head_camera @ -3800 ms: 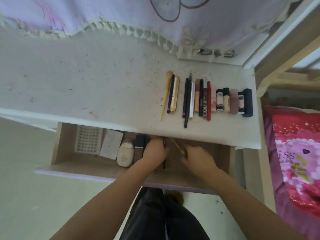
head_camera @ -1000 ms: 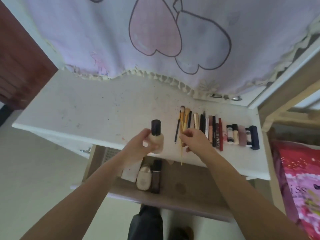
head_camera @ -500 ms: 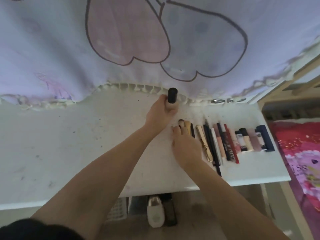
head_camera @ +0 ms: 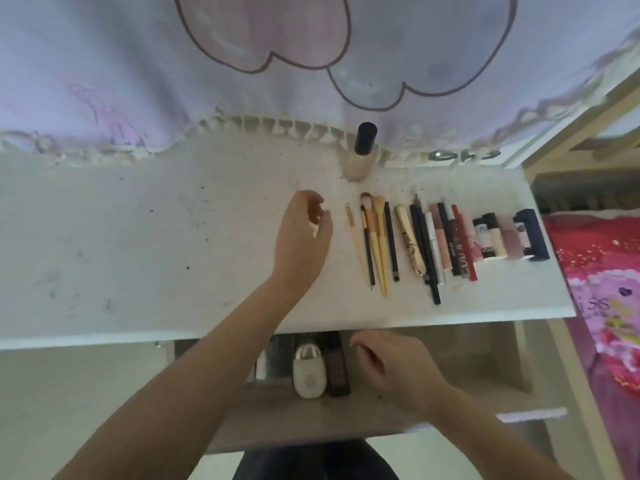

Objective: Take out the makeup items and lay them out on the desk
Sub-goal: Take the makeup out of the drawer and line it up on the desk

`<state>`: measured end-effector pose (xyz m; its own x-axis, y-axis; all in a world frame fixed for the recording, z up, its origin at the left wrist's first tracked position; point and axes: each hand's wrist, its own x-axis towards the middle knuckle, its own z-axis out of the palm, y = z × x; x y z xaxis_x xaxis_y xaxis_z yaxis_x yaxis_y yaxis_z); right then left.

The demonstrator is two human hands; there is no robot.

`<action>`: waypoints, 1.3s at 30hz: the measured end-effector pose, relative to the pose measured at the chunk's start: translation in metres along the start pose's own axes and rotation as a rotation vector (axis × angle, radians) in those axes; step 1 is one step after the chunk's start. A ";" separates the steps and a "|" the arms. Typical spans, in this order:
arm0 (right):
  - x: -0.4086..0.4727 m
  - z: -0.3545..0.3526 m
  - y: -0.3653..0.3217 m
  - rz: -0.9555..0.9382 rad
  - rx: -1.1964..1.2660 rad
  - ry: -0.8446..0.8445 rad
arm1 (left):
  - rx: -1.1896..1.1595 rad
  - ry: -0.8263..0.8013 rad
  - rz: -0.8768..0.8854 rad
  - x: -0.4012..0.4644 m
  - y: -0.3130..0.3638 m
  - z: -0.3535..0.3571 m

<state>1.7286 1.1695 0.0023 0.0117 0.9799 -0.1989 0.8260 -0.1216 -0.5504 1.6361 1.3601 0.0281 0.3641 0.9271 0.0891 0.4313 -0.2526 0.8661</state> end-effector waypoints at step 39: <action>-0.026 -0.028 0.044 0.353 0.155 -0.220 | 0.006 -0.351 -0.316 -0.183 -0.035 0.001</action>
<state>1.7800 1.1427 0.0059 0.1438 0.8195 -0.5547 0.6987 -0.4810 -0.5296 1.5552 1.1992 -0.0186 0.4710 0.8092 -0.3513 0.5700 0.0247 0.8212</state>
